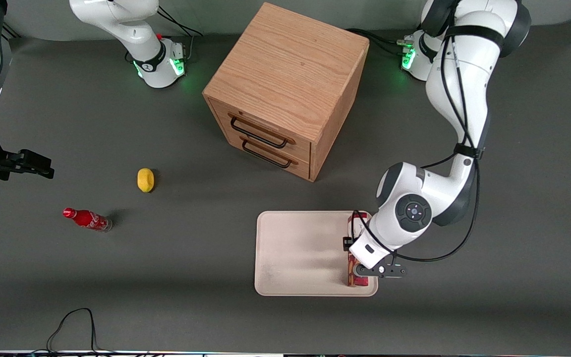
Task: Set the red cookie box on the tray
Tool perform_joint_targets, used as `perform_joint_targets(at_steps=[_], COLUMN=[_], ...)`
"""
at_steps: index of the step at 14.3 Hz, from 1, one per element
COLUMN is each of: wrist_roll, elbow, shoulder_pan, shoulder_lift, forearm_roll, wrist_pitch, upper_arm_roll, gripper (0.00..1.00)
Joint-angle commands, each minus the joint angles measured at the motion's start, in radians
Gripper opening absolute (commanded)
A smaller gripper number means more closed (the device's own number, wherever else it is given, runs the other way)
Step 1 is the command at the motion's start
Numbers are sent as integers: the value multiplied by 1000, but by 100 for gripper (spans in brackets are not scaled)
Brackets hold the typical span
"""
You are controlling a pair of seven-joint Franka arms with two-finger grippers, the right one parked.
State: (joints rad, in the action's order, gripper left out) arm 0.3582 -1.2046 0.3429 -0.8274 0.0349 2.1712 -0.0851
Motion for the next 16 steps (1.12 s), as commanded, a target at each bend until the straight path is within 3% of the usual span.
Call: perform_joint_targets(at_steps=[1,7,10,13,16], wrist_roll=[7,-1,-108,-191,-317], elbow=[-125,-226,-346,-424,-493], shoulder_pan=[-8,-145,-220,-268,-321], shoulder_lift=[166,411,575,717,835], forearm_roll=[-3,-4,-7,-114,-112], wrist_pitch=[-34,-269,-364,-454,-522], upper_arm_roll=[36,44,47,54,57], gripper=[100,100,100,100,100])
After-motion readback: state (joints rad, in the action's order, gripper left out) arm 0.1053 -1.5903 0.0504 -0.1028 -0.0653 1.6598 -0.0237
